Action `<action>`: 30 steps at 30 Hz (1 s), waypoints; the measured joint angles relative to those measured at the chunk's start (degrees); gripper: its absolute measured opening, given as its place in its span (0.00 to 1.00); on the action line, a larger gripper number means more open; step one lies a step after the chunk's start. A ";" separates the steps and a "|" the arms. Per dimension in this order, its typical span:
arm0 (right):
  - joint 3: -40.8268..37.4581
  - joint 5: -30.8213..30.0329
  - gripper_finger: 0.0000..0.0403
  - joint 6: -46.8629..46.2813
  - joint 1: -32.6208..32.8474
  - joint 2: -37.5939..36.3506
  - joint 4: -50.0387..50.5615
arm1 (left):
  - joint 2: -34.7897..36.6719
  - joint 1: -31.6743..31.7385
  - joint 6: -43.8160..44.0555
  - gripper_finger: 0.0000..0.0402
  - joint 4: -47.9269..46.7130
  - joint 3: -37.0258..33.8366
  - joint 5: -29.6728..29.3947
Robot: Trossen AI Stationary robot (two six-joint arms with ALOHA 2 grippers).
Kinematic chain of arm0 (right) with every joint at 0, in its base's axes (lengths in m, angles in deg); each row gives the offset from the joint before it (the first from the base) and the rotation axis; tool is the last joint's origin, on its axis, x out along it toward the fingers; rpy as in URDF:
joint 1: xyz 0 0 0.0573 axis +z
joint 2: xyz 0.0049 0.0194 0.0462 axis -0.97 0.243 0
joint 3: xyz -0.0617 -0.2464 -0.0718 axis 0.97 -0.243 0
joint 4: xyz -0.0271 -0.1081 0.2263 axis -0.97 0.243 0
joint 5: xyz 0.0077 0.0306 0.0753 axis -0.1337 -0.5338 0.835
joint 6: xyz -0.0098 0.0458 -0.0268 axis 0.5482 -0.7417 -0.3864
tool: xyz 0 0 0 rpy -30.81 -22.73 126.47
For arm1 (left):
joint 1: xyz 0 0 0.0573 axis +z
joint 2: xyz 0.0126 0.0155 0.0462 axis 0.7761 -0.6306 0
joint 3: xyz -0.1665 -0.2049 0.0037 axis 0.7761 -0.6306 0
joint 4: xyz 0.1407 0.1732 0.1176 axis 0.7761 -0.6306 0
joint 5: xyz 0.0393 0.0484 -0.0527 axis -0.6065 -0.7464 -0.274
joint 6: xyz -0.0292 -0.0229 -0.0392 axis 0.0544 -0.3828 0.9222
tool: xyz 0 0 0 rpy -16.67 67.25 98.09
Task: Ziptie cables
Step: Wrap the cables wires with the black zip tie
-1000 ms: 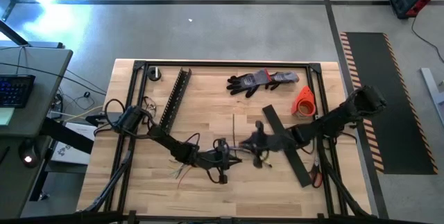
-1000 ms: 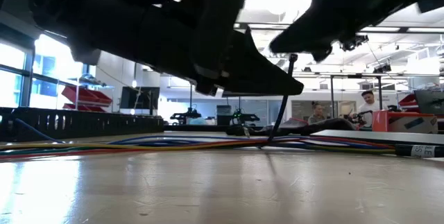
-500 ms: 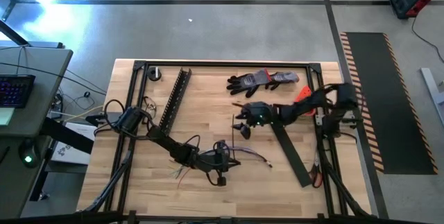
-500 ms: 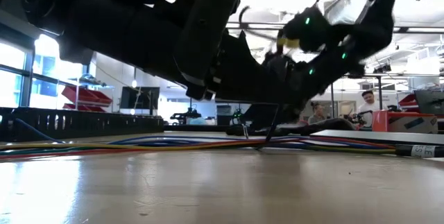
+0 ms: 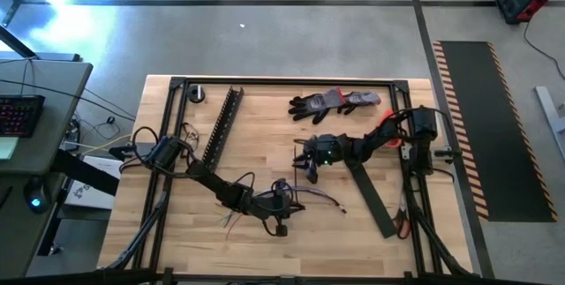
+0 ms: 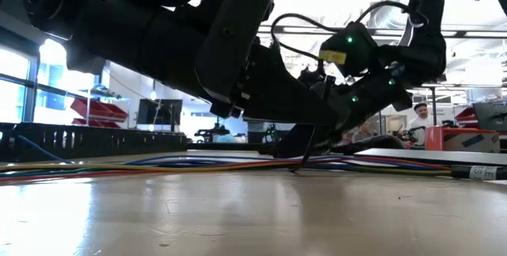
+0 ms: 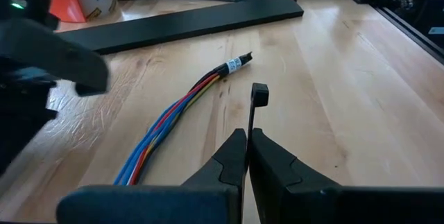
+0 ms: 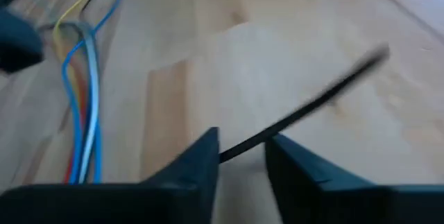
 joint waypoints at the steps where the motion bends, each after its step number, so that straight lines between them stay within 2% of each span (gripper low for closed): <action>1: 0.00 -0.02 0.16 1.01 0.51 0.00 -0.03 | 0.00 -0.01 0.03 0.00 0.02 0.00 0.00; 4: 0.00 -1.73 0.03 3.21 2.20 0.00 -0.16 | 0.00 -0.08 0.09 0.00 -0.07 0.00 0.01; 10: -0.02 -9.27 0.01 6.95 5.16 -0.01 -0.98 | 0.00 -0.07 1.43 0.00 -0.44 0.00 -0.01; 17: -0.02 -23.60 0.00 16.25 11.11 -0.24 -1.61 | 0.00 0.03 6.19 0.00 -0.36 -0.44 -0.04; 21: -0.02 -32.56 0.00 23.06 16.23 -0.24 -1.67 | 0.82 0.22 11.35 0.00 0.67 -3.27 -0.06; 25: -0.02 -38.92 0.00 29.04 20.49 -0.26 -1.53 | 2.13 0.31 16.05 0.00 8.56 -9.05 -1.02; 30: 1.08 -41.88 0.00 35.03 22.90 -0.26 -1.48 | 2.32 1.45 17.57 0.00 22.18 -14.44 0.72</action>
